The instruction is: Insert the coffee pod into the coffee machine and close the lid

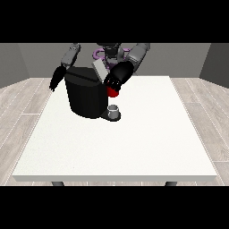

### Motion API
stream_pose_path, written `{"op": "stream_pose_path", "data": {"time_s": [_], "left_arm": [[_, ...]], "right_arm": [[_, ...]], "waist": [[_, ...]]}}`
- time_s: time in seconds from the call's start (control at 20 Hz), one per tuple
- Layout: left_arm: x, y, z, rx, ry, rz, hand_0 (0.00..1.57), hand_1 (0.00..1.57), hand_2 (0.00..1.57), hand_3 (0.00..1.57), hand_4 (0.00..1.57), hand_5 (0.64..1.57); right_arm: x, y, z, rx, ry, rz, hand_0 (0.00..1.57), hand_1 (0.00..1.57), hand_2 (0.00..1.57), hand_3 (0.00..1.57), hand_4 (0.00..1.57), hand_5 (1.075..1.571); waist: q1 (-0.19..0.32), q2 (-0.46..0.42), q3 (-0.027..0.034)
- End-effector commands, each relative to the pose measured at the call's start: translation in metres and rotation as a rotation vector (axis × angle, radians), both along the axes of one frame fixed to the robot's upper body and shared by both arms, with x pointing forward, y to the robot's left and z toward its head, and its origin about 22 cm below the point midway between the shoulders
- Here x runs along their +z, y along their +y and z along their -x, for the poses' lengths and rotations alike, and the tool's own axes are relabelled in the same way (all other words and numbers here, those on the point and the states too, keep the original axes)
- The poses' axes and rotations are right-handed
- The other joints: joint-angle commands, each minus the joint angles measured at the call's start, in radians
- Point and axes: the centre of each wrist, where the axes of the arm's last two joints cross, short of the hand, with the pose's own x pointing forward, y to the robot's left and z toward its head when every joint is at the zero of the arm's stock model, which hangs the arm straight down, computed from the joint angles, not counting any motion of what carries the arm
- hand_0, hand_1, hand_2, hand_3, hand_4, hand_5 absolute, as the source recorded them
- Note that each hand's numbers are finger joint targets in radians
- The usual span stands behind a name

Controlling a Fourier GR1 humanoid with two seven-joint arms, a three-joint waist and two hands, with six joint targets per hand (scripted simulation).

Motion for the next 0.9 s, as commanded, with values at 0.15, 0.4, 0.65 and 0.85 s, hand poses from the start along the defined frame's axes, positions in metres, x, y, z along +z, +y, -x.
{"op": "stream_pose_path", "data": {"time_s": [0.15,0.4,0.65,0.85], "left_arm": [[0.014,0.019,0.005,0.028,-0.098,-0.061,0.92,0.92,0.98,0.69,0.0,1.571],[0.016,0.021,0.005,0.052,-0.11,-0.088,0.0,0.0,0.67,0.54,0.0,1.571],[0.013,0.029,0.005,0.079,-0.104,-0.076,0.0,0.0,0.56,0.46,0.0,1.571],[0.003,0.008,0.001,0.038,-0.074,-0.102,0.0,0.0,0.43,0.33,0.0,1.571]], "right_arm": [[0.006,-0.004,-0.001,0.012,-0.028,0.001,0.0,0.0,0.0,0.0,0.09,1.571],[0.013,0.01,-0.001,0.011,-0.036,0.016,0.0,0.0,0.0,0.0,0.15,1.571],[0.004,0.021,0.007,0.029,0.001,0.023,0.0,0.0,0.0,0.0,0.17,1.571],[-0.002,0.005,-0.003,-0.02,-0.01,-0.006,0.0,0.0,0.0,0.0,0.14,1.571]], "waist": [[-0.018,0.049,-0.0005],[-0.02,0.029,-0.0005],[-0.035,0.012,-0.0007],[0.024,0.001,-0.0002]]}}
